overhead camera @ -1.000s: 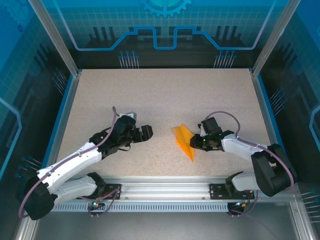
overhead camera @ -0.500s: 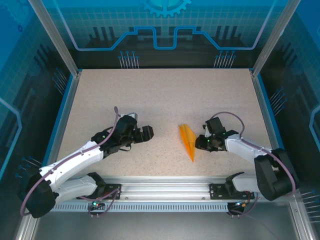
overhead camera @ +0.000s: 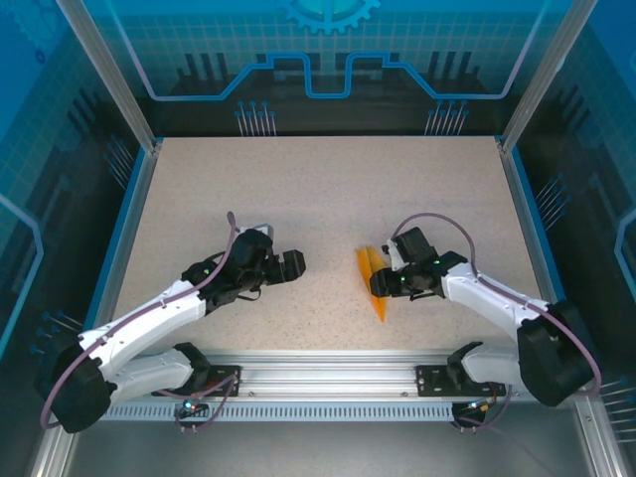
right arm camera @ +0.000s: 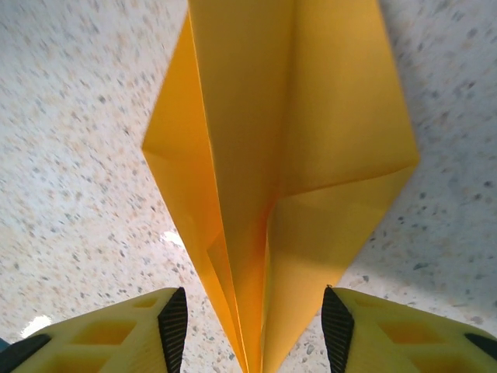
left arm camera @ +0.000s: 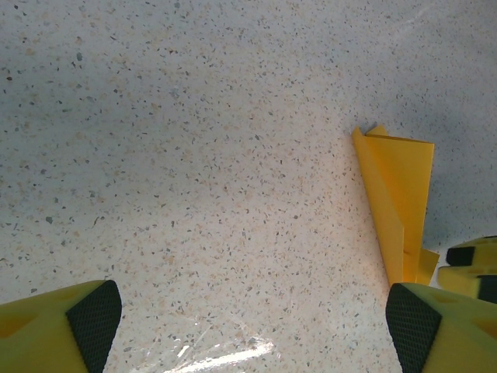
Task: Fold a paper plane with a square sheet of paper (fold left side to right side)
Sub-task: Move the paper plane to the center of the table, then pick up the paper plane at the center of the table.
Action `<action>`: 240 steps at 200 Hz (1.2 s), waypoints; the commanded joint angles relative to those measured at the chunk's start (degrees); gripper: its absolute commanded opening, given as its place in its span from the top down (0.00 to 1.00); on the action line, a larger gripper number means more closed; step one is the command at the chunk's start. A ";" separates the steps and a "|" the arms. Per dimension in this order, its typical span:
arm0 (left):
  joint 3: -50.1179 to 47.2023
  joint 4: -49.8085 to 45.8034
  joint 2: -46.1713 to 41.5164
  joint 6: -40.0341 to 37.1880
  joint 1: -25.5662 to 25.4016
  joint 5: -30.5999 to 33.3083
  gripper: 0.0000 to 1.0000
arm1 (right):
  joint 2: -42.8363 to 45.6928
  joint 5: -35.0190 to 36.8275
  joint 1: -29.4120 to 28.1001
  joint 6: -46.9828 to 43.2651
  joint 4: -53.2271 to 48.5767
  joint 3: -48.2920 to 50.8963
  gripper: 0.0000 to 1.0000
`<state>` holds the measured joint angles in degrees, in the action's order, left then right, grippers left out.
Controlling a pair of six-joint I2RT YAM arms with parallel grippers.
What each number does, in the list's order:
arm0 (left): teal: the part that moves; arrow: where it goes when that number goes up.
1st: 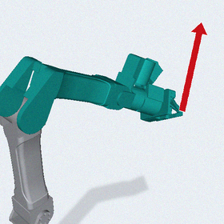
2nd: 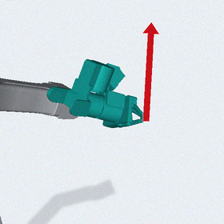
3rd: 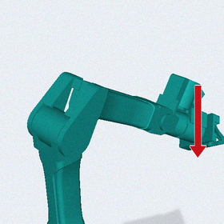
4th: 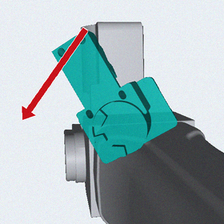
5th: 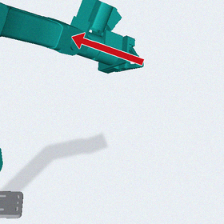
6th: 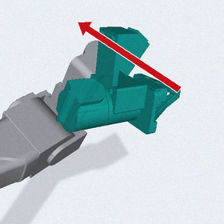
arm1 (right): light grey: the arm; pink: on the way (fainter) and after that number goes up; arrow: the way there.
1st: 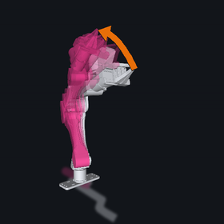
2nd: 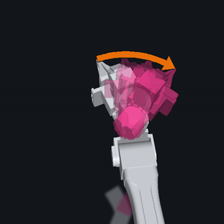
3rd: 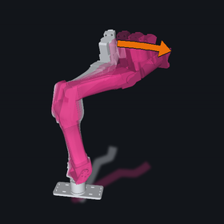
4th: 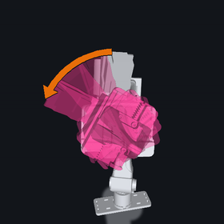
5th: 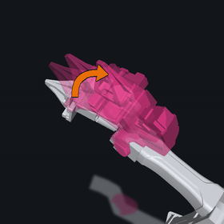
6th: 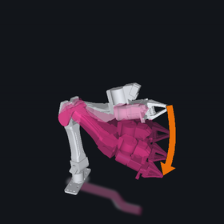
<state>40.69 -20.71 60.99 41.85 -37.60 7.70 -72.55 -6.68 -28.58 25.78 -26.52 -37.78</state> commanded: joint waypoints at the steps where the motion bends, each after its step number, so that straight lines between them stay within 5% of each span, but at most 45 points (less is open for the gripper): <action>1: 1.13 -0.61 -0.51 -0.87 0.47 -0.28 0.08 | -2.76 1.14 -1.84 -1.00 -2.06 -2.49 0.48; 52: 0.73 -0.96 -0.79 -0.89 0.51 0.02 0.07 | -6.35 2.93 -3.84 -0.75 -1.85 -4.19 0.53; 99: 0.72 -1.01 -0.70 -0.98 0.43 -0.14 0.08 | -8.43 3.95 -4.16 -0.74 -2.22 -5.14 0.69; 168: 0.88 -1.42 -1.05 -1.14 0.44 -0.04 0.07 | -12.41 4.14 -5.40 0.19 -1.28 -6.27 0.73; 240: 1.27 -2.34 -4.21 -4.86 0.47 -0.92 0.01 | -17.95 6.13 -4.76 4.06 -5.83 -16.16 0.91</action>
<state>40.69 -21.43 58.59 40.12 -37.60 7.68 -88.82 -1.72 -33.47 27.44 -28.82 -47.75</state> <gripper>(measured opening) 0.986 0.117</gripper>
